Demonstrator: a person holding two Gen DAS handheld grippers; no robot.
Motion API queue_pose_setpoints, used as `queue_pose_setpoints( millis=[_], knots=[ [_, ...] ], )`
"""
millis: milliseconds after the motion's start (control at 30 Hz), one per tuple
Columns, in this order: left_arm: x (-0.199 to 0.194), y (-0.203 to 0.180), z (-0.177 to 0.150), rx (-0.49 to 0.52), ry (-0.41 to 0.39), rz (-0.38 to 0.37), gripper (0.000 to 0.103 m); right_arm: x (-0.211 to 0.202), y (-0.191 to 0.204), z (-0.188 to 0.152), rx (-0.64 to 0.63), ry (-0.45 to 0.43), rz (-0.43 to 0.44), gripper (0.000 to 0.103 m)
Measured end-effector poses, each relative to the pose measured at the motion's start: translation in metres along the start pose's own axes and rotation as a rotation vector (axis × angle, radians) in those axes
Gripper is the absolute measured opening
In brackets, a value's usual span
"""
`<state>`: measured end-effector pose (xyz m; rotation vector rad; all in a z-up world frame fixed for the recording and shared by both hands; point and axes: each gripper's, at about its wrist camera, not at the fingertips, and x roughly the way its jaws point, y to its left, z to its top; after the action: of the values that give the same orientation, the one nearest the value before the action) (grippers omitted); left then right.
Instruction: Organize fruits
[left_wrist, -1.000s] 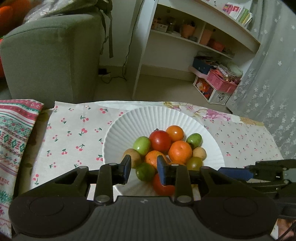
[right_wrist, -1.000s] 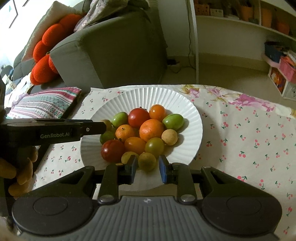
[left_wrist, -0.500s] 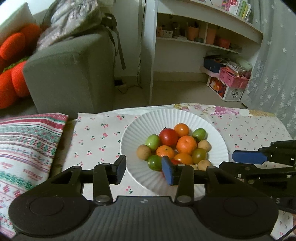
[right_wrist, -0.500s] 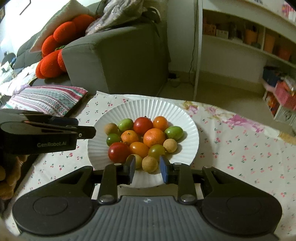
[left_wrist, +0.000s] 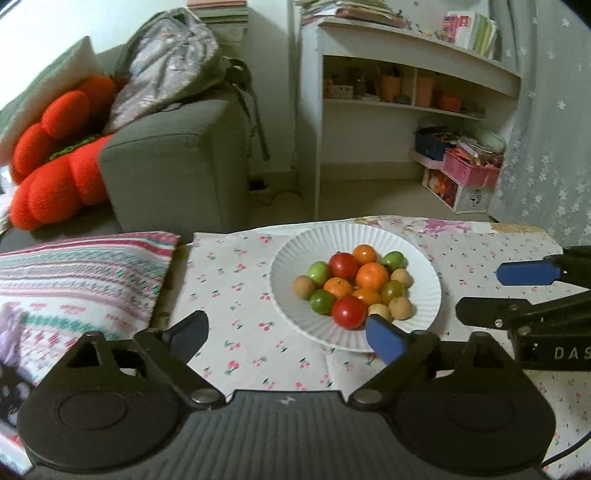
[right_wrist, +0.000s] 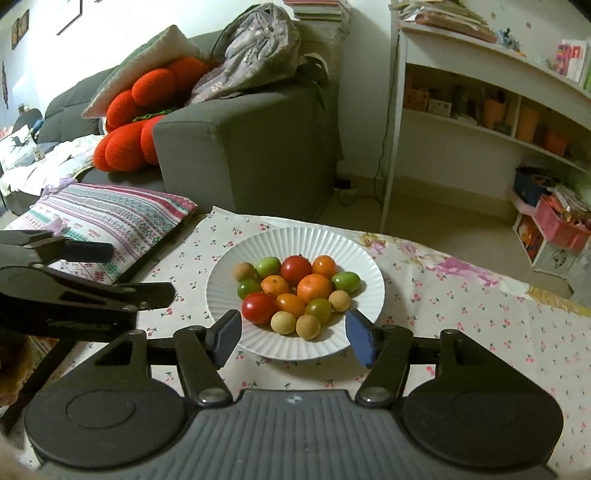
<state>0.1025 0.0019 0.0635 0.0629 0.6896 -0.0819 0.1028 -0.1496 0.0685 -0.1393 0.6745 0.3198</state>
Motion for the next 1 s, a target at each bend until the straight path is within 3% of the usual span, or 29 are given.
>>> queue_pose_setpoints(
  millis=[200,400,600,800,1000],
  knots=[
    [-0.024,0.015,-0.017,-0.125,0.023,0.017,0.096,-0.024,0.019,-0.006,-0.079,-0.055,-0.030,0.074],
    [-0.048,0.009,-0.034,-0.132,0.008,0.025,0.096,-0.049,0.028,-0.015,-0.043,-0.100,-0.046,0.096],
    [-0.065,0.006,-0.052,-0.118,-0.007,0.057,0.096,-0.065,0.042,-0.038,-0.053,-0.115,-0.076,0.102],
    [-0.082,-0.004,-0.068,-0.088,-0.029,0.067,0.096,-0.075,0.036,-0.050,0.012,-0.107,-0.101,0.102],
    [-0.095,-0.012,-0.074,-0.056,-0.104,0.101,0.096,-0.082,0.037,-0.056,0.072,-0.134,-0.090,0.102]
  ],
)
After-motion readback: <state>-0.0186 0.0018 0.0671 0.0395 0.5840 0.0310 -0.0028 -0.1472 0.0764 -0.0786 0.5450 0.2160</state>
